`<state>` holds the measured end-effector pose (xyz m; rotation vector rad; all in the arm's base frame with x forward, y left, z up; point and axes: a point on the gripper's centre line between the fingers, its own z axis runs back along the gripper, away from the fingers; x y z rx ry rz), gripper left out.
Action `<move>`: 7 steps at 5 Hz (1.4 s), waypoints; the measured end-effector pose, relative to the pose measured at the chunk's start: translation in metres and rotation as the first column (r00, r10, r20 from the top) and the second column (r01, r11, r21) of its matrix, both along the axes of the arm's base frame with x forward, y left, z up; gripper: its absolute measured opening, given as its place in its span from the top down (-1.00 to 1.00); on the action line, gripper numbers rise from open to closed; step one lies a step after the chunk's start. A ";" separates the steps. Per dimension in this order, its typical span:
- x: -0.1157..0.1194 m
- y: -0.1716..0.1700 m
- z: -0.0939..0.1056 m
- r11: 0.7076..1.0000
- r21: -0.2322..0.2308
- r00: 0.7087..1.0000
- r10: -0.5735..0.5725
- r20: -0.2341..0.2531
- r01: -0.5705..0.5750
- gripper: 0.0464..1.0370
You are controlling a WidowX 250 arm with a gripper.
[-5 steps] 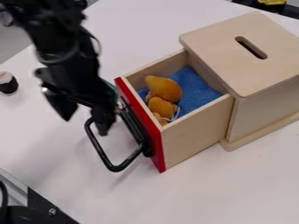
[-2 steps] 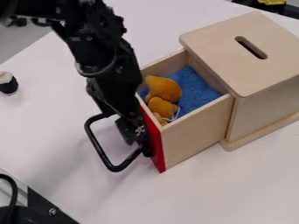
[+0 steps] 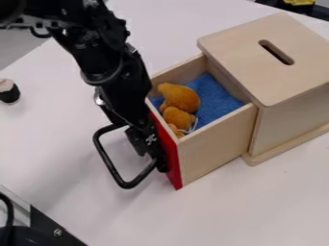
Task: Close the drawer
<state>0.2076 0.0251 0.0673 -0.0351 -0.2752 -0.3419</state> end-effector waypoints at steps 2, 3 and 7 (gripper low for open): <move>0.016 -0.003 -0.001 0.999 -0.033 0.999 -0.019 0.033 0.020 -0.92; 0.022 -0.005 0.000 0.998 -0.033 0.998 -0.051 0.040 0.052 -0.93; 0.075 -0.023 0.018 0.995 -0.051 0.986 -0.072 0.150 0.081 -0.93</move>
